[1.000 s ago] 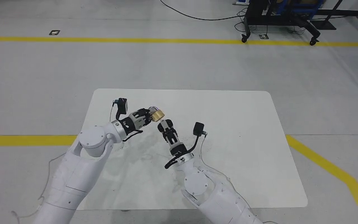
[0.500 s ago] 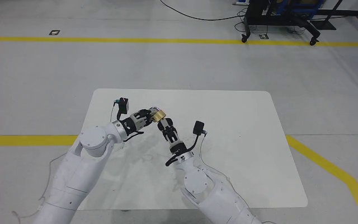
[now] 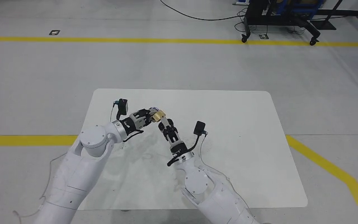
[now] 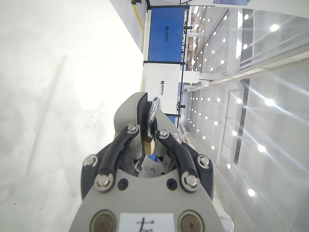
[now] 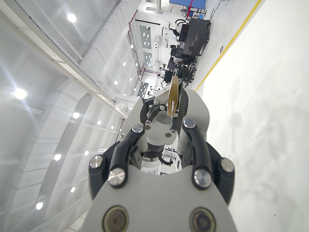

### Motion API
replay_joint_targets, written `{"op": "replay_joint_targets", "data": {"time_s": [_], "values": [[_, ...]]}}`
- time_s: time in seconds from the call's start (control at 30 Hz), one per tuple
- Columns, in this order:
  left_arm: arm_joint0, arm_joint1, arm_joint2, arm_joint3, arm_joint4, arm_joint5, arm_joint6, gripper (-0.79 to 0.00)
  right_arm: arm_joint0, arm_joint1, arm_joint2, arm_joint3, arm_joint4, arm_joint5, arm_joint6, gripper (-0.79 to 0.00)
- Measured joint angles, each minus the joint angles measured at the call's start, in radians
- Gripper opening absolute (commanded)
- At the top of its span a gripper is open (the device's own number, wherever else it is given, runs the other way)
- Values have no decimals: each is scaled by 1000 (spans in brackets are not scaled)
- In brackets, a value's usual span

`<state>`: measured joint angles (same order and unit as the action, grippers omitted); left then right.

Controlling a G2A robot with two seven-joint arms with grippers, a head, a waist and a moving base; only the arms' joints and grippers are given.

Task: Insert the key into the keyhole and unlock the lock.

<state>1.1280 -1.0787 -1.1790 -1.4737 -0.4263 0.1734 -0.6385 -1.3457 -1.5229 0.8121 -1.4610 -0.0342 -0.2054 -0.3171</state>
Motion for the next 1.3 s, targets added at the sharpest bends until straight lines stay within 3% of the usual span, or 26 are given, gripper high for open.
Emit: {"op": "replay_joint_targets", "data": {"time_s": [0.2, 0.23, 0.27, 0.3, 0.83, 0.9, 1.3], "values": [[-5, -2, -6, 9, -4, -1, 0, -785, -15, -3, 14, -4, 3, -2, 16, -505], [-5, -3, -7, 9, -4, -1, 0, -785, -18, -3, 17, -5, 7, -1, 21, -545], [-5, -3, -7, 10, -4, -3, 0, -785, -21, -3, 20, -7, 13, 2, 29, -720], [-5, -3, -7, 10, -3, -4, -1, -785, -23, -3, 24, -8, 15, 4, 34, -785], [-13, -5, -1, 7, 48, -25, -38, -785, -26, -14, 53, -15, 48, 23, 87, -776], [-12, -6, -3, 7, 48, -30, -39, -785, -30, -14, 61, -19, 62, 19, 99, 0], [15, -8, -29, -17, 46, -85, 7, -785, -40, -14, 69, -29, 101, 12, 137, 0]]}}
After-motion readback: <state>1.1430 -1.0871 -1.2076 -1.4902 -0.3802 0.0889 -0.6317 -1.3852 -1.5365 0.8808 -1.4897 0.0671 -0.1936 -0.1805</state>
